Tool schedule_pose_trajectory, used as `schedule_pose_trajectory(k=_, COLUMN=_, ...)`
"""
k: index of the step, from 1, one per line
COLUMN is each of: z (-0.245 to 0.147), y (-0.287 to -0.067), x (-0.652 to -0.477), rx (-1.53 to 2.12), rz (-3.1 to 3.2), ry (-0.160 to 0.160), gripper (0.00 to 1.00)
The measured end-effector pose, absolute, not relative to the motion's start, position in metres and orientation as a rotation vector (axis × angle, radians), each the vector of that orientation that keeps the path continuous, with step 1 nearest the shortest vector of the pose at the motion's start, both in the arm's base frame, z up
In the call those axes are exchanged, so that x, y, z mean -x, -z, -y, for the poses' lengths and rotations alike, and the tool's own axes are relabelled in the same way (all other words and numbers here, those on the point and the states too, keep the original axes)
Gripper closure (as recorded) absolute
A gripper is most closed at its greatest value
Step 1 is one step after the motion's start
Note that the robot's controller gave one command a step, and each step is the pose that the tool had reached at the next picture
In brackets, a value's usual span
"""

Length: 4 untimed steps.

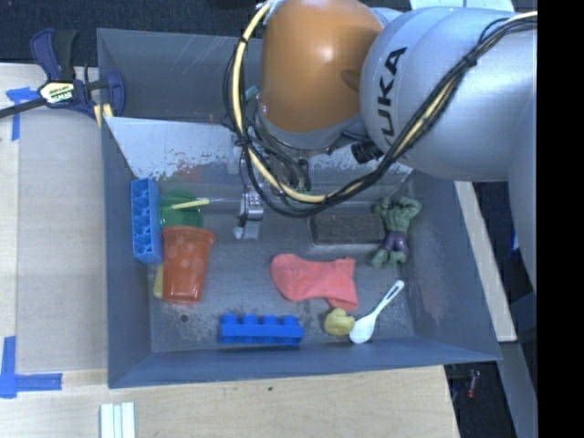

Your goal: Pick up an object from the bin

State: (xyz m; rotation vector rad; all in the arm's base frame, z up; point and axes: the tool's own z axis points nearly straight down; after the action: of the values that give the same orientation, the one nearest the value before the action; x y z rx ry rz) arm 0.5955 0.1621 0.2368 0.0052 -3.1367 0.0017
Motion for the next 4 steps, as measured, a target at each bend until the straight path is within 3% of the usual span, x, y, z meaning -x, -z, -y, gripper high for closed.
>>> schedule_pose_trajectory(k=1, z=-0.161, y=-0.242, x=-0.597, rx=0.000, rz=3.145, ry=0.002, gripper=0.00)
schedule_pose_trajectory(k=2, z=-0.186, y=-0.178, x=-0.583, rx=0.069, rz=3.148, ry=0.004, gripper=0.00)
schedule_pose_trajectory(k=3, z=-0.246, y=-0.161, x=-0.577, rx=0.087, rz=3.153, ry=0.009, gripper=0.00)
schedule_pose_trajectory(k=4, z=-0.238, y=-0.154, x=-0.580, rx=-0.617, rz=3.091, ry=0.002, gripper=0.00)
